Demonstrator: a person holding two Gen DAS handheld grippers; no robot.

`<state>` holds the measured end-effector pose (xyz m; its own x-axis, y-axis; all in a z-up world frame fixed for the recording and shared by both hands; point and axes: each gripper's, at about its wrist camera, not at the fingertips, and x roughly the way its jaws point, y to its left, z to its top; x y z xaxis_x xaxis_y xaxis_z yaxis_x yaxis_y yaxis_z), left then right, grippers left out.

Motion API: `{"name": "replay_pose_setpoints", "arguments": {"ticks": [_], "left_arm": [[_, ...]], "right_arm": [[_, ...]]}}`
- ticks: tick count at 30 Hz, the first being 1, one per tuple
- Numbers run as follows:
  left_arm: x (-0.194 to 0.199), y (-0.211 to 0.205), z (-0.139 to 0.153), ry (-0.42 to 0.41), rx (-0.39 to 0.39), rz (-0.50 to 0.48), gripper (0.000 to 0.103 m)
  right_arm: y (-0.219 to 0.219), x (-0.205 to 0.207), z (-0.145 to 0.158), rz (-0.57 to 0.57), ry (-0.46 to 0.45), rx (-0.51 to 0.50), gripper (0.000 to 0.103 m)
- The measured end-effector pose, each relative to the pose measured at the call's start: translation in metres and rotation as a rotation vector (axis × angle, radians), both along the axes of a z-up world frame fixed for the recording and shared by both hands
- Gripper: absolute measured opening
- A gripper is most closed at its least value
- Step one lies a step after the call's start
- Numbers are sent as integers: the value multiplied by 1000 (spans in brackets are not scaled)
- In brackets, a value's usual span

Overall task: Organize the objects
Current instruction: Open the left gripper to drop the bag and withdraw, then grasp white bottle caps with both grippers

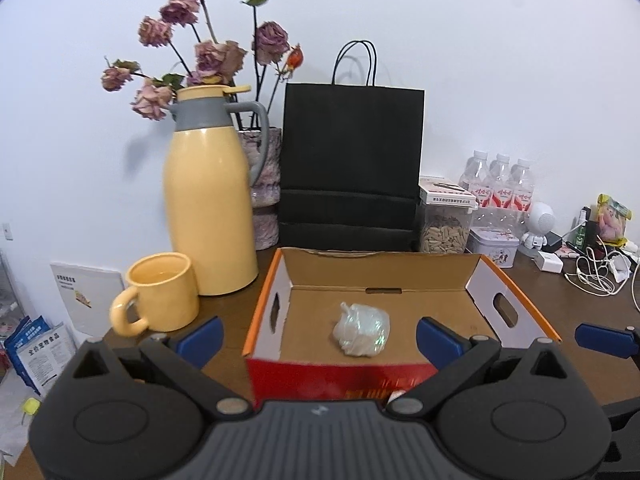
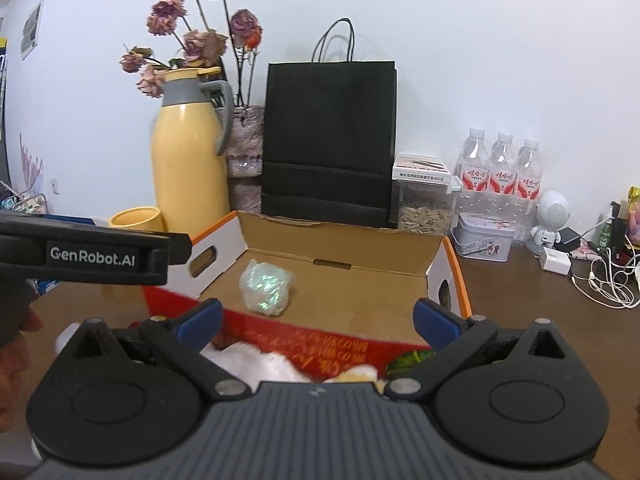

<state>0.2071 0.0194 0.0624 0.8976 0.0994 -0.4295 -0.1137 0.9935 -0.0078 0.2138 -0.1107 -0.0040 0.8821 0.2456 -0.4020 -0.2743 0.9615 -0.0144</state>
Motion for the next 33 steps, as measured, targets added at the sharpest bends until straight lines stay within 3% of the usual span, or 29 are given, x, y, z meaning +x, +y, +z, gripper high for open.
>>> {"name": "replay_pose_setpoints", "arguments": {"ticks": [8, 16, 33], "left_arm": [[-52, 8, 3, 1, 8, -8, 103], [-96, 22, -12, 25, 12, -26, 103], [-142, 63, -100, 246, 19, -72, 103]], "right_arm": [[2, -52, 4, 10, 2, 5, 103], [5, -97, -7, 22, 41, -13, 103], [5, -148, -68, 23, 213, -42, 103]]}}
